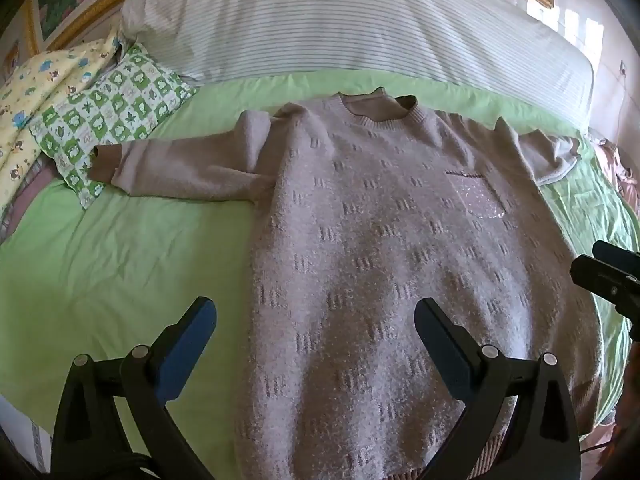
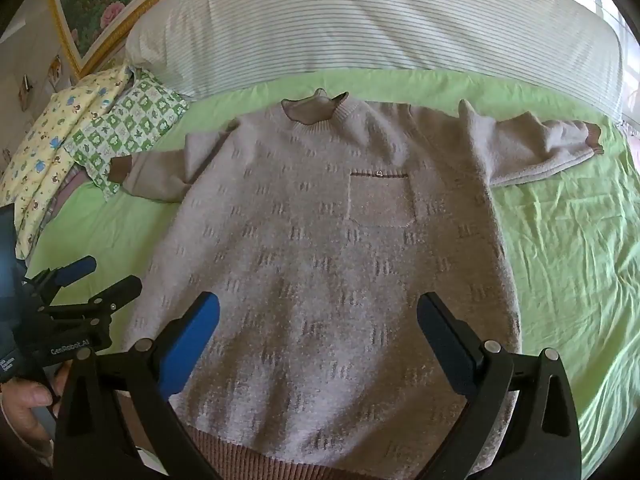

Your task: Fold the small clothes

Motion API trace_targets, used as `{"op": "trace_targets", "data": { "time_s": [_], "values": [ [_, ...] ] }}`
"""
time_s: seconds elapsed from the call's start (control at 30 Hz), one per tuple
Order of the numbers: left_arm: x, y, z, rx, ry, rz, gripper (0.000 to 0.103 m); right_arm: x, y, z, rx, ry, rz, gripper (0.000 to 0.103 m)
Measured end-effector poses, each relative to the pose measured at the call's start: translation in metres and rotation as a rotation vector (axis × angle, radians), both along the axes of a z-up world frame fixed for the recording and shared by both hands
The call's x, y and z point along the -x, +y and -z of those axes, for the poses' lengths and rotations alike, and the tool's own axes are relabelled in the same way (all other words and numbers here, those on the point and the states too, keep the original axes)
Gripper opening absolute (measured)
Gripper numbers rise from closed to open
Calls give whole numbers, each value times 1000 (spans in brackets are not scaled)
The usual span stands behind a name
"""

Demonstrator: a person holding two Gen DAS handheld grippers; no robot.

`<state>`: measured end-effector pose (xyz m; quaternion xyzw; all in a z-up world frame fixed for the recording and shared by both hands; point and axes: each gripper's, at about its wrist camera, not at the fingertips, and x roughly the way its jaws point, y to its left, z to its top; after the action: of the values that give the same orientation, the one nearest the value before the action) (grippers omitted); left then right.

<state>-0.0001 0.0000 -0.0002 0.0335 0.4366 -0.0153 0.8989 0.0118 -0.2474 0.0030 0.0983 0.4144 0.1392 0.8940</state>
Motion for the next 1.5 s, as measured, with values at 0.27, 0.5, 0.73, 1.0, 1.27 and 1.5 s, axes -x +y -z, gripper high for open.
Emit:
{"op": "trace_targets", "data": {
  "time_s": [0.27,0.5,0.73,1.0,1.27,1.5],
  "values": [
    [0,-2,1,4,5,0,100,0,1,0,-1,3,1,99],
    [-1,3,5,0,2,1,100,-1,1,0,-4,3,3,99],
    [-10,4,4,8,4,2,100,-6,1,0,-22,13,-2,99],
    [-11,2,5,1,8,2,100,-8,-1,0,-34,17,-1,99],
    [-14,-1,7,-8,7,3,100,-9,-5,0,-48,24,1,99],
    [-21,-8,9,-3,28,7,100,-11,-9,2,-55,32,8,99]
  ]
}}
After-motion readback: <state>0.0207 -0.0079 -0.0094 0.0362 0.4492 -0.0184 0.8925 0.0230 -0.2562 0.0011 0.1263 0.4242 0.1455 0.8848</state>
